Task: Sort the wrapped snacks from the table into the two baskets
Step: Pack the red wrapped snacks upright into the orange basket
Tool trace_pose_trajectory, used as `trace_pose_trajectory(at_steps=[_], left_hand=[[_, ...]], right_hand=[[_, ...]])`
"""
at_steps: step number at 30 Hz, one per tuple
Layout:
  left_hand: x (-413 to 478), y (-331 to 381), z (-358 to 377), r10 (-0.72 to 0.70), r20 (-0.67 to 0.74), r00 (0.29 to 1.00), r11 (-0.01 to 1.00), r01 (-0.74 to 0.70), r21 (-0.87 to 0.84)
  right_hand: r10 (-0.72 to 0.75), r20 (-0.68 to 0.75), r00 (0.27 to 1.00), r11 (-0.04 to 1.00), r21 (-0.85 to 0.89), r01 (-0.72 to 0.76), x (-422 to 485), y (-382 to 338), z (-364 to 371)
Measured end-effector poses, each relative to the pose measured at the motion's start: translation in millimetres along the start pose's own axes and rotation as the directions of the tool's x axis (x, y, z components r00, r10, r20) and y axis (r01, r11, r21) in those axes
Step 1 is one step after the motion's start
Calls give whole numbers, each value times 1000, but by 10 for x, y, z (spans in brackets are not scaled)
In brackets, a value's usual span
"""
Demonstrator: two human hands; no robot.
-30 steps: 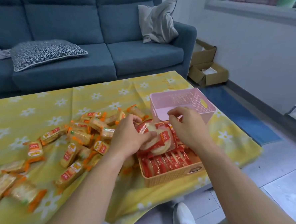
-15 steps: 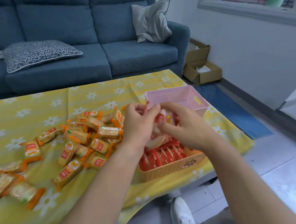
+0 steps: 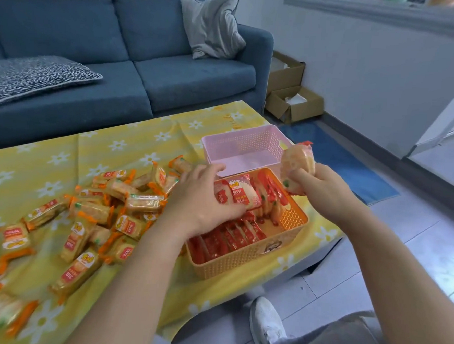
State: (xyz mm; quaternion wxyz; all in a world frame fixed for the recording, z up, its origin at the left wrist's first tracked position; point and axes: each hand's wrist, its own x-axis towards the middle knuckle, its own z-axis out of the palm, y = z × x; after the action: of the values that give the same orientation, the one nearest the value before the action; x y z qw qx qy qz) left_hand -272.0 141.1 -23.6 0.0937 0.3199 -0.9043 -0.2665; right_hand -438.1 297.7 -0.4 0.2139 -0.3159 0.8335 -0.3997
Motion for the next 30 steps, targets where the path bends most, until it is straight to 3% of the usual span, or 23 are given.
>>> trace_pose_trajectory(at_steps=[3,9,14,23,30], left_hand=[[2,-145,70,-55,210,976,997,42,67],[18,-176,57,-9,12,1000,997,10,-79],[-7,-112,102,-11,-100,995,952,-21,-306],[48,-29,235,-91,-109,990,903,36,-428],[63,-76,228,-91,-60,994,921,61,-384]], right_hand=[[62,11,998,996,-63,-61,61,35,77],[94,7,996,977,-193,-91,95,78,149],[132,98,986,936,-340,-92,92,136,197],[91,8,996,927,-365,-82,94,73,256],[95,194,976,790,-611,45,85,82,453]])
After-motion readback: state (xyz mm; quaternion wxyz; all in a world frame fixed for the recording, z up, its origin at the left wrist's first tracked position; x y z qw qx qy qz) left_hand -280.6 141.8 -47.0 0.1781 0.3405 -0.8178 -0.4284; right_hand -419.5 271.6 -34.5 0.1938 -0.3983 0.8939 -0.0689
